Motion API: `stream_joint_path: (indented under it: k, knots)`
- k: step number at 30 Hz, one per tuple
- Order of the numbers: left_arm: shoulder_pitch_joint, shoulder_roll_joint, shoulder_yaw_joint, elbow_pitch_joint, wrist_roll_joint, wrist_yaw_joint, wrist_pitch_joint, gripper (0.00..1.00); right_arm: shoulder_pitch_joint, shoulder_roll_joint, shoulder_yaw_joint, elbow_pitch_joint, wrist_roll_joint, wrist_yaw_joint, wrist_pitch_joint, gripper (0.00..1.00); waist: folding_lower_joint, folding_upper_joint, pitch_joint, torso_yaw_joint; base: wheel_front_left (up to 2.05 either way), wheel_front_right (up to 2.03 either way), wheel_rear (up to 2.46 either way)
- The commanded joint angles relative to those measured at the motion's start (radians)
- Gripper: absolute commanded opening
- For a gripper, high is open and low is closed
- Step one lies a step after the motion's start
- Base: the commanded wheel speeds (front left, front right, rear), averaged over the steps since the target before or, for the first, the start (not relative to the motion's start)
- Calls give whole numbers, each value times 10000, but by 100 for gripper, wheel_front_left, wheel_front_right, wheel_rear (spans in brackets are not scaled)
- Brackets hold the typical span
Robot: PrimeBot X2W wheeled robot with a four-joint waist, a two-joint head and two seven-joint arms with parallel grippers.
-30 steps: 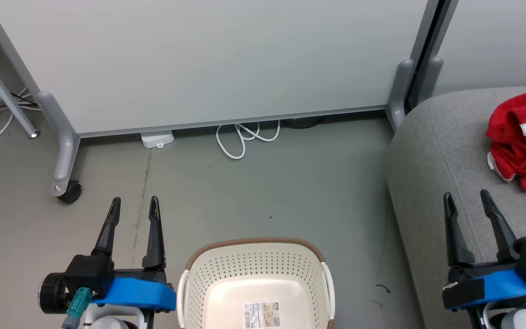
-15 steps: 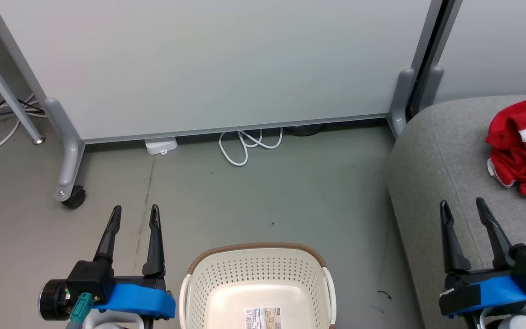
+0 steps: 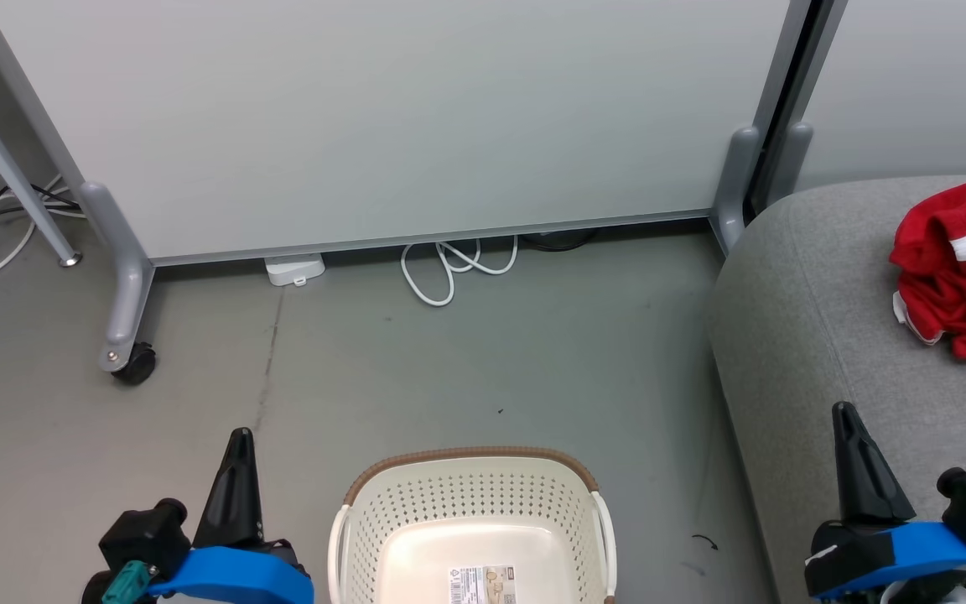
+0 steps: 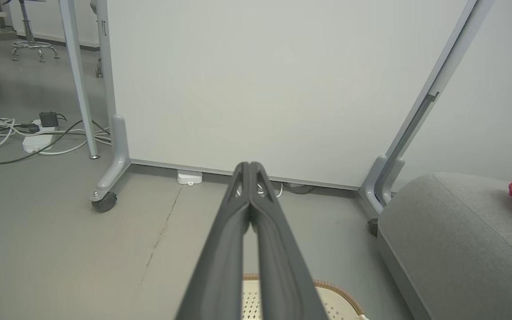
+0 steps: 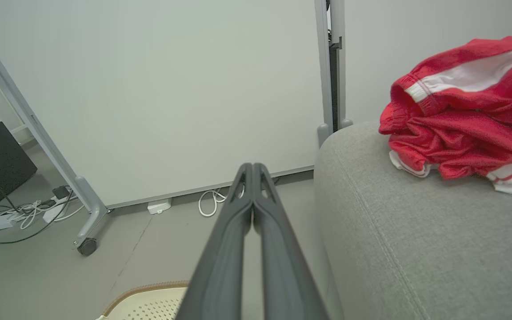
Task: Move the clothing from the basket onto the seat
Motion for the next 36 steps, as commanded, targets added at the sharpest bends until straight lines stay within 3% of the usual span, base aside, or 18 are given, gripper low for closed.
stream_joint_path:
  k: [1,36]
  knots:
    - [-284,7,105,-183,-564,-73,106,0,-188,-22,-36,-149,593,0,111,0,0,-1,-2,-7,0,0,0]
    - [-606,7,794,-314,-6137,-308,1482,0,-443,96,-133,-111,6209,2,1485,0,-1,-1,-52,-123,0,0,0]
